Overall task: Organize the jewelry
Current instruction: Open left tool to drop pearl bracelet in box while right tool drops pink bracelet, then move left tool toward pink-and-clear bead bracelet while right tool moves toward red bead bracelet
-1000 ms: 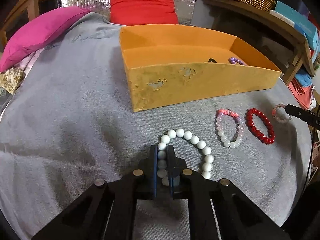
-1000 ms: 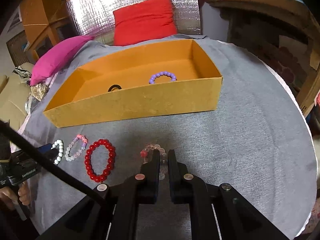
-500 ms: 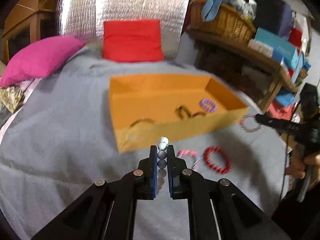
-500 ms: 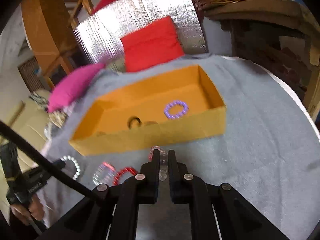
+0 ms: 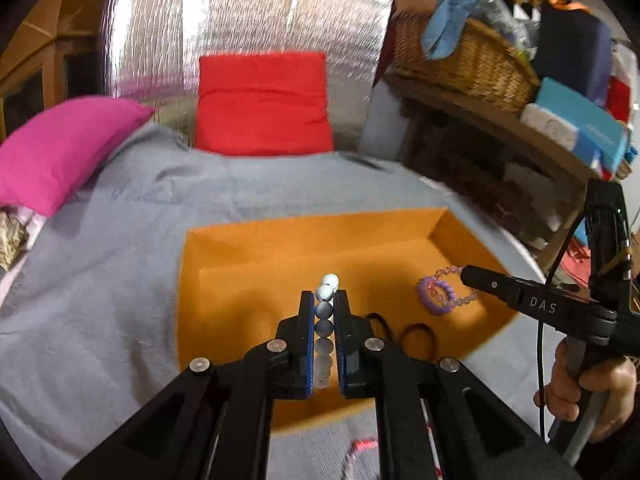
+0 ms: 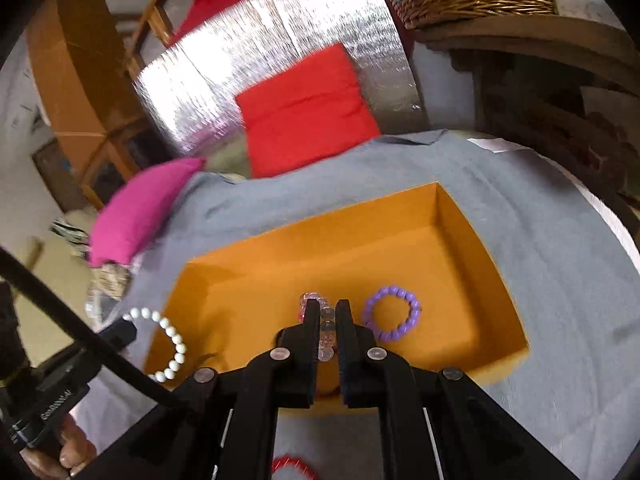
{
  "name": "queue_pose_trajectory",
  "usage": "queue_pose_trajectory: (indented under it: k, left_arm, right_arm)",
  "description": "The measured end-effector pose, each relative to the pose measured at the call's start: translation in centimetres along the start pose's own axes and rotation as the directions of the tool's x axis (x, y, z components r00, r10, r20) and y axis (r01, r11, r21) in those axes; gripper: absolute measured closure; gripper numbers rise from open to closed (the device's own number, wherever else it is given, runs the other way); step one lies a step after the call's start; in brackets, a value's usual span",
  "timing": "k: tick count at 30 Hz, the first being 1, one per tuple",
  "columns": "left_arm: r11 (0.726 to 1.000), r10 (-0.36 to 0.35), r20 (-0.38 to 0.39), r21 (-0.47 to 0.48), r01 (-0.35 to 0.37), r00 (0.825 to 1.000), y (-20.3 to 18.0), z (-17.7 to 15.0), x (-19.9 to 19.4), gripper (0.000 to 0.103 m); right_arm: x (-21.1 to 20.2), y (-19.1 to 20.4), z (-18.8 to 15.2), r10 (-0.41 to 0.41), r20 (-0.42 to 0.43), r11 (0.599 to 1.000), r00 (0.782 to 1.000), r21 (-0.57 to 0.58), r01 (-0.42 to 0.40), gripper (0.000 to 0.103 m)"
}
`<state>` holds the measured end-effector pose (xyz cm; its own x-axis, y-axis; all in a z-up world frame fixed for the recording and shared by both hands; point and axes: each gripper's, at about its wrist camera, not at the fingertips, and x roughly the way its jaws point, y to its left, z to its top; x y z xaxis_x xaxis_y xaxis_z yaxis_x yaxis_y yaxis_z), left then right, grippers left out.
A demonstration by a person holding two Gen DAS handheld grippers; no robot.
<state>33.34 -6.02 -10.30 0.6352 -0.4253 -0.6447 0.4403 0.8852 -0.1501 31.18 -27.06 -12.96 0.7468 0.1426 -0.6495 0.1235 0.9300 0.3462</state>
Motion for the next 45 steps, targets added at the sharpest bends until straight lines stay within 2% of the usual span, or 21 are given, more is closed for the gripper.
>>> queue_pose_trajectory:
  k: [3,6,8,11,13,16,20,23,24,29,33,35,37,38,45]
  left_arm:
    - [0.999,-0.021,-0.056,-0.046,0.018,0.998,0.5,-0.2,2.6,0.094]
    - [1.000,-0.007,-0.097,-0.015,0.005,0.995,-0.1,-0.7,4.3,0.094]
    - [1.000,0.006,-0.111,-0.007,-0.007,0.994,-0.4,-1.1,4.9,0.094]
    - [1.000,0.014,-0.122,-0.008,-0.015,0.992,-0.5,-1.4,5.1,0.094]
    - [0.999,0.035,-0.116,0.010,-0.034,0.993,-0.6,-1.7,4.7,0.093]
    - [0.998,0.061,-0.100,0.019,-0.059,0.993,-0.7,-2.1,3.5,0.078]
    - [0.995,0.097,-0.070,0.035,-0.095,0.993,-1.2,-2.8,1.2,0.071]
    - [0.988,0.147,-0.028,0.052,-0.145,0.989,-1.7,-3.5,-0.9,0.048]
    - [0.985,0.164,-0.009,0.054,-0.163,0.986,-1.9,-3.8,-1.8,0.044]
    - [0.973,0.216,0.019,0.081,-0.217,0.976,-2.2,-5.5,-5.0,0.041]
    - [0.962,0.260,0.021,0.078,-0.261,0.965,-1.8,-8.0,-7.4,0.036]
    - [0.958,0.278,0.008,0.075,-0.278,0.960,-1.5,-9.3,-8.2,0.036]
    - [0.953,0.293,-0.007,0.075,-0.292,0.956,-1.2,-10.3,-8.7,0.036]
    - [0.952,0.299,-0.013,0.075,-0.297,0.954,-1.0,-10.6,-8.9,0.036]
    - [0.943,0.326,-0.023,0.082,-0.323,0.945,0.1,-11.2,-9.1,0.036]
  right_arm:
    - [3.1,0.6,0.6,-0.031,-0.059,0.999,0.998,-0.015,0.030,0.094]
    - [5.1,1.6,0.6,-0.075,-0.097,0.996,0.992,-0.064,0.069,0.094]
    - [5.8,1.7,0.4,-0.078,-0.104,0.995,0.992,-0.073,0.071,0.094]
    - [5.7,1.3,0.3,-0.086,-0.069,0.995,0.994,-0.055,0.082,0.094]
    - [5.3,0.7,0.3,-0.098,-0.050,0.995,0.994,-0.040,0.096,0.090]
    - [4.1,-0.1,0.6,-0.072,-0.022,0.997,0.997,0.013,0.072,0.081]
    - [1.4,-0.2,0.0,-0.068,0.023,0.998,0.997,0.020,0.067,0.080]
    - [-0.7,0.1,-0.9,-0.046,0.031,0.999,0.998,0.020,0.045,0.080]
    - [-1.3,0.2,-1.2,-0.039,0.031,0.999,0.999,0.019,0.038,0.080]
    - [-4.9,0.9,-4.0,-0.024,0.035,0.999,0.999,-0.022,0.025,0.080]
    - [-6.9,0.6,-7.2,-0.025,-0.013,0.999,1.000,-0.023,0.025,0.077]
    - [-7.4,0.3,-8.7,-0.025,-0.045,1.000,0.999,-0.016,0.025,0.072]
    - [-7.9,0.0,-9.8,-0.010,-0.066,1.000,0.998,-0.006,0.010,0.056]
    - [-8.2,0.0,-10.6,-0.006,-0.071,1.000,0.997,-0.002,0.006,0.053]
    - [-7.4,-0.4,-12.4,-0.019,-0.118,1.000,0.993,0.005,0.019,0.052]
